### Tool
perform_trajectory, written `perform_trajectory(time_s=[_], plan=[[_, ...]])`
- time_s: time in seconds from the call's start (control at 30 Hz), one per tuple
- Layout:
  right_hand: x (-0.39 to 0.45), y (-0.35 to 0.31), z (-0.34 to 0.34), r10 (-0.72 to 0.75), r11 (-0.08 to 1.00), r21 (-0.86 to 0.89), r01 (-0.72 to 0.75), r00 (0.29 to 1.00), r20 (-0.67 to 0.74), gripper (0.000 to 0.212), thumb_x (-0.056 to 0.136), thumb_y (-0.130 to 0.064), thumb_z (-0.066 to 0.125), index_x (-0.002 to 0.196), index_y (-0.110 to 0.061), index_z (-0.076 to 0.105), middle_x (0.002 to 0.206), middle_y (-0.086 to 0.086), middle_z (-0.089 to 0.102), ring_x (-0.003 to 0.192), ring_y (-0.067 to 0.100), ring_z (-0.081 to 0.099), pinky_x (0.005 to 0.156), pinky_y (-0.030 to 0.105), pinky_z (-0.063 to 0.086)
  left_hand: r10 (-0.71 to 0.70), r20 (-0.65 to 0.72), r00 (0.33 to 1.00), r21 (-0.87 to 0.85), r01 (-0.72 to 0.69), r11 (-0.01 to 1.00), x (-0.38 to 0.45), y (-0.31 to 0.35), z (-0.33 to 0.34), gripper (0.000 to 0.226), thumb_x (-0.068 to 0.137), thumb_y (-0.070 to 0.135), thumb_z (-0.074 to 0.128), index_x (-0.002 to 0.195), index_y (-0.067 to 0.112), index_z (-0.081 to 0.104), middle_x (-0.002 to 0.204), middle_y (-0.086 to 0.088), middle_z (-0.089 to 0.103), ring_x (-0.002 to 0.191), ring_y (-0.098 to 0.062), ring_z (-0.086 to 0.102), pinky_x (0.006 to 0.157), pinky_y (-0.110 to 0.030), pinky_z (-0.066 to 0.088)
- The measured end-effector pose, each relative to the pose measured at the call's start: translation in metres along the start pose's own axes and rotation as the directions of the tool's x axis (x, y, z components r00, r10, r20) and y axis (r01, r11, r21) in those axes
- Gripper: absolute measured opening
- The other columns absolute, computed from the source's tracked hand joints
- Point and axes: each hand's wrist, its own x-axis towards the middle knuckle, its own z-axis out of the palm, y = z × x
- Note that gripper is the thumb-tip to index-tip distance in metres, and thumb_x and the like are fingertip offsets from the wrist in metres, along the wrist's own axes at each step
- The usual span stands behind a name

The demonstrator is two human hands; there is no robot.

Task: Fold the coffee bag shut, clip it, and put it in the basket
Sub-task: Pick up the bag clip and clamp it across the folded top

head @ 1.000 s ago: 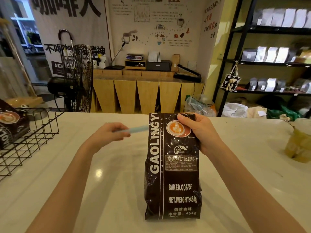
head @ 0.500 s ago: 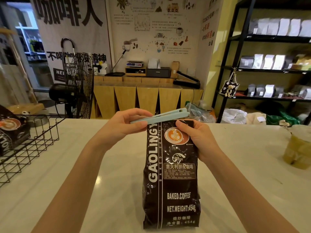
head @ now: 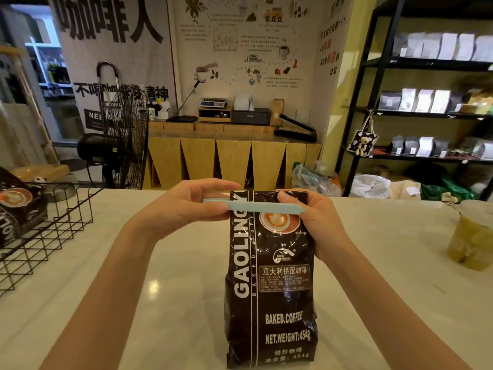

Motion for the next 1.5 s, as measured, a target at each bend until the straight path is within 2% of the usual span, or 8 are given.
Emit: perform_trajectory(time_s=[0.43,0.6,0.77,0.9,1.0,1.1,1.3,1.5], plan=[[-0.001,-0.002,-0.001,-0.090,0.996,-0.019,0.090,0.996,-0.012,0.019,0.076,-0.010,0.067,0.063,-0.023,0.073,0.063,0.000,0.072,0.065,0.015,0.069,0.070,0.031,0.055,0.051,-0.082,0.995,0.002,-0.051,0.999,0.014,0.003,0.030,0.047,0.068,0.029,0.061,0.115,0.025,0.057,0.101,-0.010,0.070,0.091,-0.020,0.069,0.072,-0.027,0.058],[-0.003,-0.004,-0.003,-0.108,0.989,-0.101,0.111,0.994,0.031,0.013,0.083,-0.017,0.061,0.076,-0.023,0.071,0.069,-0.003,0.073,0.071,0.013,0.069,0.069,0.025,0.056,0.055,-0.064,0.996,0.035,-0.053,0.998,0.010,0.009,0.029,0.042,0.068,0.028,0.061,0.109,0.030,0.059,0.100,-0.001,0.069,0.091,-0.017,0.069,0.070,-0.025,0.057],[-0.001,-0.014,-0.006,0.163,0.987,-0.019,-0.162,0.973,0.163,0.052,0.093,-0.046,0.029,0.081,-0.026,0.075,0.084,-0.001,0.075,0.085,0.015,0.069,0.080,0.032,0.053,0.039,-0.042,0.998,0.033,-0.037,0.999,0.008,0.015,0.026,0.047,0.066,0.026,0.063,0.113,0.030,0.056,0.102,-0.005,0.071,0.092,-0.018,0.069,0.071,-0.028,0.058],[-0.003,-0.029,-0.015,0.261,0.956,0.042,-0.290,0.908,0.328,0.064,0.083,-0.064,0.014,0.099,-0.032,0.067,0.097,-0.006,0.073,0.098,0.016,0.066,0.082,0.033,0.052,0.042,-0.035,0.998,0.037,-0.041,0.998,0.008,0.019,0.027,0.050,0.064,0.022,0.065,0.114,0.026,0.057,0.097,-0.006,0.073,0.089,-0.019,0.070,0.068,-0.028,0.059],[-0.006,-0.037,-0.019,0.245,0.968,-0.146,-0.205,0.894,0.374,0.064,0.062,-0.079,0.033,0.111,-0.043,0.054,0.113,-0.011,0.062,0.117,0.019,0.053,0.090,0.036,0.045,0.050,-0.037,0.998,0.040,-0.048,0.998,0.007,0.022,0.028,0.050,0.062,0.020,0.066,0.111,0.026,0.058,0.096,-0.005,0.074,0.087,-0.020,0.071,0.067,-0.028,0.059],[-0.004,-0.036,-0.025,0.213,0.902,-0.429,-0.055,0.920,0.328,0.063,0.068,-0.068,0.049,0.126,-0.051,0.035,0.140,-0.003,0.041,0.122,0.020,0.047,0.098,0.035,0.041,0.057,-0.048,0.997,0.046,-0.055,0.997,0.006,0.024,0.029,0.045,0.062,0.020,0.066,0.106,0.027,0.060,0.095,-0.002,0.074,0.085,-0.019,0.071,0.065,-0.028,0.059],[-0.005,-0.038,-0.035,0.085,0.887,-0.456,0.067,0.948,0.306,0.050,0.066,-0.049,0.054,0.114,-0.038,0.049,0.105,-0.014,0.059,0.085,-0.002,0.065,0.066,0.011,0.052,0.042,-0.110,0.993,0.094,-0.032,0.995,0.009,0.019,0.029,0.033,0.073,0.014,0.065,0.103,0.027,0.062,0.085,-0.005,0.075,0.081,-0.017,0.072,0.061,-0.024,0.058],[-0.001,-0.033,-0.039,-0.011,0.907,-0.402,0.122,0.963,0.268,0.037,0.065,-0.039,0.062,0.094,-0.015,0.063,0.093,0.006,0.072,0.084,0.015,0.070,0.073,0.019,0.056,0.037,-0.142,0.989,0.115,-0.020,0.993,0.008,0.019,0.027,0.031,0.075,0.012,0.064,0.104,0.024,0.063,0.091,-0.005,0.073,0.081,-0.016,0.071,0.061,-0.023,0.057]])
